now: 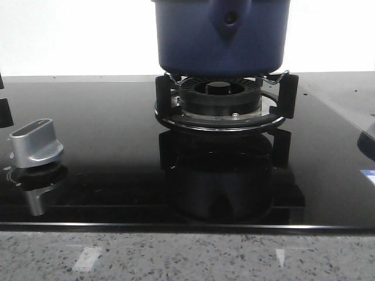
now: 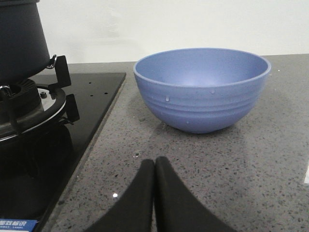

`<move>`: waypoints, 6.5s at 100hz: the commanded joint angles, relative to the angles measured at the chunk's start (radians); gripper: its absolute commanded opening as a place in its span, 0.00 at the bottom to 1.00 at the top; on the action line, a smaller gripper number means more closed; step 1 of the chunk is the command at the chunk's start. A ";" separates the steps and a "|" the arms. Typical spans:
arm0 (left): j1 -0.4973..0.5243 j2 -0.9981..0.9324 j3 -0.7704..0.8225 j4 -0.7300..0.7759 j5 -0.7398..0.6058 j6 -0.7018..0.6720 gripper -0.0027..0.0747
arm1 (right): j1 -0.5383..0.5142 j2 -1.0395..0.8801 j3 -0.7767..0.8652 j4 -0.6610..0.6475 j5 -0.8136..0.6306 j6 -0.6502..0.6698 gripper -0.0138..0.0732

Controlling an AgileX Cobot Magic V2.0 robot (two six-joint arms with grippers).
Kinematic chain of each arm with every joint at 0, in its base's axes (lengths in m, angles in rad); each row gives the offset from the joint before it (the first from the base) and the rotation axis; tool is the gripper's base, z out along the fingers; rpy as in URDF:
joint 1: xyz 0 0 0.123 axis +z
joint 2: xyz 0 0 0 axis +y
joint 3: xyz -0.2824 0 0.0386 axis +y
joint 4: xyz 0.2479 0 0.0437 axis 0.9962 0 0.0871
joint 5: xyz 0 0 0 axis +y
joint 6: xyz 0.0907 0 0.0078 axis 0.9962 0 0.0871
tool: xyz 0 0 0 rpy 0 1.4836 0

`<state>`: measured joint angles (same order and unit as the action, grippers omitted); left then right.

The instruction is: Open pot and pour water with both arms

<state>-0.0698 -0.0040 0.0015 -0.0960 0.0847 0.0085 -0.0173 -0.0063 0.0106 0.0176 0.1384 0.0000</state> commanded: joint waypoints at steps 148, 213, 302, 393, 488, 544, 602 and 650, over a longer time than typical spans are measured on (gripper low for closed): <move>-0.008 -0.027 0.032 -0.006 -0.085 -0.008 0.01 | -0.009 -0.024 0.026 0.002 -0.101 0.000 0.11; -0.008 -0.027 0.032 -0.111 -0.085 -0.008 0.01 | -0.009 -0.024 0.026 0.189 -0.128 0.000 0.11; -0.008 0.222 -0.392 -0.479 0.272 0.107 0.01 | -0.009 0.304 -0.489 0.350 0.432 0.000 0.11; -0.010 0.886 -0.707 -1.559 0.830 1.393 0.47 | -0.009 0.531 -0.764 0.313 0.677 -0.116 0.71; -0.267 1.611 -1.420 -1.561 0.800 1.618 0.66 | -0.009 0.531 -0.764 0.313 0.686 -0.119 0.71; -0.367 1.719 -1.478 -1.559 0.649 1.685 0.66 | -0.009 0.531 -0.764 0.313 0.685 -0.119 0.71; -0.380 1.751 -1.478 -1.584 0.611 1.692 0.66 | -0.009 0.531 -0.764 0.313 0.683 -0.119 0.71; -0.380 1.753 -1.478 -1.586 0.603 1.692 0.57 | -0.009 0.531 -0.764 0.313 0.691 -0.119 0.71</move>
<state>-0.4442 1.7889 -1.4442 -1.6319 0.6967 1.7074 -0.0173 0.5175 -0.7187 0.3204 0.8818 -0.1053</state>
